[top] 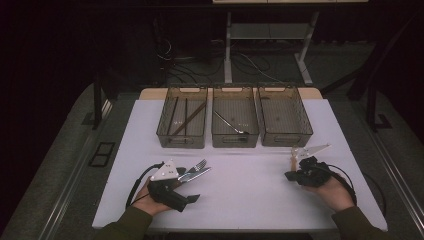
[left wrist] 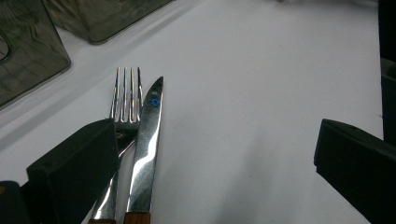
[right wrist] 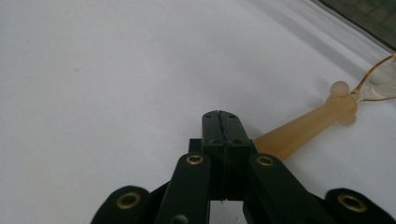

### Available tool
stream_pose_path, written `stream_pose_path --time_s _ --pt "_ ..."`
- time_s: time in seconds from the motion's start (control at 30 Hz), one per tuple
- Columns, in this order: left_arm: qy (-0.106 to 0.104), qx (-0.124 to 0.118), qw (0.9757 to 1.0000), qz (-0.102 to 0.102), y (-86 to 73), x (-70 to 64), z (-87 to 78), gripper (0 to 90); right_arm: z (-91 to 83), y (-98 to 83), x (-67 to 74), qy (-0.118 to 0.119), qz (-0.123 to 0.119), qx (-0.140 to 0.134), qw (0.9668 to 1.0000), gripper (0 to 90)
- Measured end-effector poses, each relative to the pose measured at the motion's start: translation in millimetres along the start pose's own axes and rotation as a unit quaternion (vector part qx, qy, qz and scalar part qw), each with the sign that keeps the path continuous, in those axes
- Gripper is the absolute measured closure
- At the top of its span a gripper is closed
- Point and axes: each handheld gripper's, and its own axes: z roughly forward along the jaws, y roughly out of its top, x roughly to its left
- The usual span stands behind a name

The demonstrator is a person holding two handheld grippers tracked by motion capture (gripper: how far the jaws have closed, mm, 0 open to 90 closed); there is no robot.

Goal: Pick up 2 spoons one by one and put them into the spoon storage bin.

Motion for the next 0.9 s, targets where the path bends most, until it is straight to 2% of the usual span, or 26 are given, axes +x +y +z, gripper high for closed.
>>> stream_pose_path --time_s 0.23,0.53,0.63,0.7,0.77,0.9 --pt "0.000 0.001 1.0000 0.001 0.2 0.0 0.4 0.0 -6.8 -5.6 -3.6 0.000 0.008 -0.006 0.9999 89.7" --pt "-0.001 0.002 1.0000 0.001 0.1 -0.2 0.7 0.0 -1.1 0.4 -2.4 0.004 0.008 -0.009 0.9999 89.7" --pt "-0.001 0.002 1.0000 0.001 0.1 -0.1 0.6 0.0 -1.5 3.2 -1.7 0.007 0.007 -0.018 0.9998 89.7" --pt "-0.001 0.002 1.0000 0.002 0.2 -0.1 0.5 0.0 -4.1 5.7 -2.4 0.002 0.013 -0.028 0.9995 87.8" --pt "-0.001 0.002 1.0000 0.001 0.2 -0.1 0.6 0.0 -7.6 8.5 -4.1 -0.003 0.018 -0.038 0.9991 81.4" --pt "-0.001 0.001 1.0000 0.002 0.2 -0.1 0.5 0.0 -12.7 11.6 -10.6 -0.039 0.034 -0.048 0.9975 64.9"
